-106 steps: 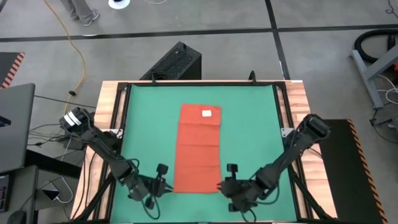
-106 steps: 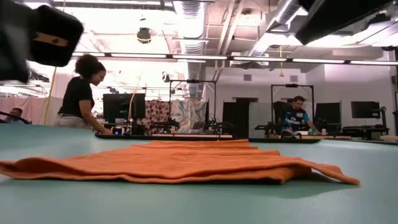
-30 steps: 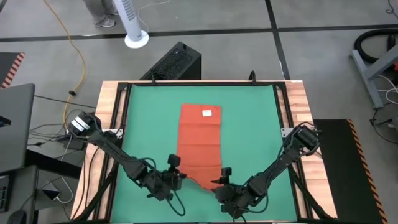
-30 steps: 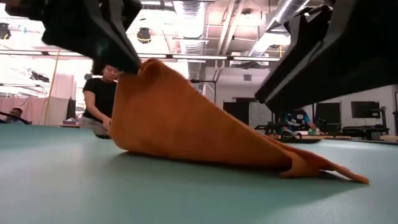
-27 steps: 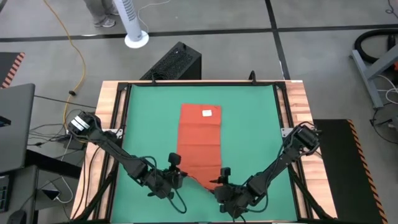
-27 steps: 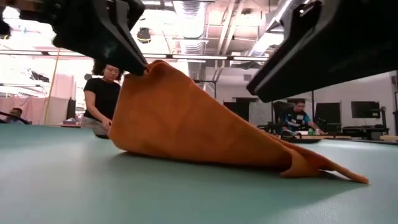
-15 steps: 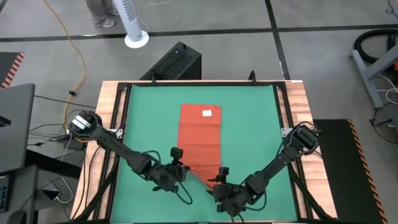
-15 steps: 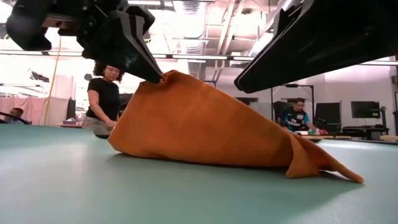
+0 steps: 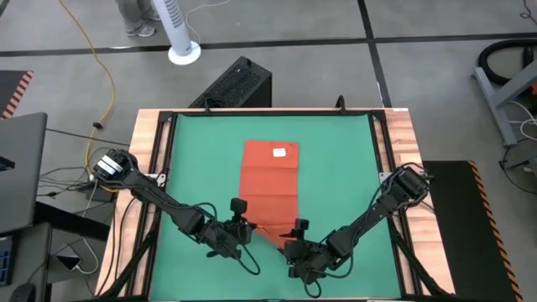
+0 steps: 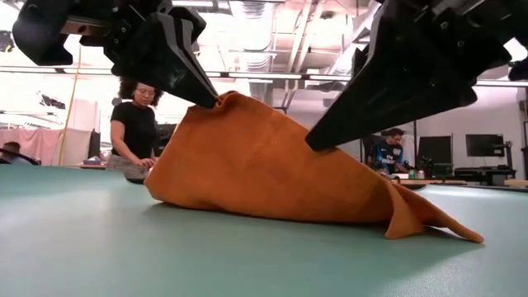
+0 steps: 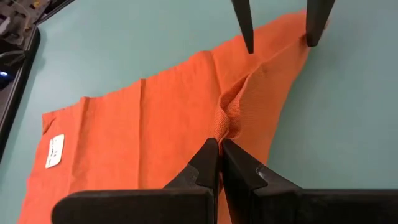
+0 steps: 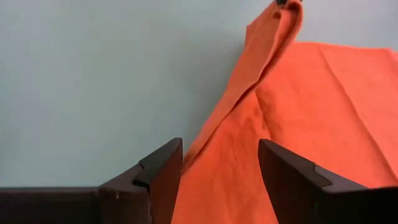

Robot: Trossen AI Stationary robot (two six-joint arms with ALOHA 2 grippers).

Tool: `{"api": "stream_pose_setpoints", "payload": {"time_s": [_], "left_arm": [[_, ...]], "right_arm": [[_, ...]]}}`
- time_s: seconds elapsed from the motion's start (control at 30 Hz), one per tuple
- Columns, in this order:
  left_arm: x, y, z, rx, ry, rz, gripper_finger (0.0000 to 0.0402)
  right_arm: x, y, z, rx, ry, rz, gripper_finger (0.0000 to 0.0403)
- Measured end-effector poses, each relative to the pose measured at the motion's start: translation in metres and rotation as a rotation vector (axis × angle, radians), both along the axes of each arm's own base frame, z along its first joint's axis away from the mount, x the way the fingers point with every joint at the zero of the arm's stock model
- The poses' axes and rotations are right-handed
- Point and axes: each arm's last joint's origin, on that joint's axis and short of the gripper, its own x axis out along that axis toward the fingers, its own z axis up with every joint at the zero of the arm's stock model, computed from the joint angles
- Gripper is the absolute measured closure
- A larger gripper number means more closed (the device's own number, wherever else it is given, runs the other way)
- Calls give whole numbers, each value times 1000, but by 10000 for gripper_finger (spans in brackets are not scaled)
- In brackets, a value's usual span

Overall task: Roll towel
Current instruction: Roll the orange towel

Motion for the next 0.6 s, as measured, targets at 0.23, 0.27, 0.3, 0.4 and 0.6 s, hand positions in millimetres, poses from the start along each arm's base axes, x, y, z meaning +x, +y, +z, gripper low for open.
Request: {"api": "stream_pose_setpoints", "payload": {"time_s": [0.23, 0.27, 0.3, 0.4, 0.6], "left_arm": [[0, 1, 0, 16, -11, 19, 401], [0, 1, 0, 15, -13, 20, 401], [0, 1, 1, 14, -15, 20, 401], [1, 0, 1, 15, -25, 26, 401], [1, -2, 3, 5, -41, 23, 401]], "right_arm": [[-3, 3, -1, 25, 3, -7, 178], [-4, 4, -1, 29, 8, -1, 179], [-5, 5, -1, 32, 11, 4, 179], [-5, 5, -4, 27, 19, 4, 180], [-3, 5, -30, 7, 82, -18, 180]]}}
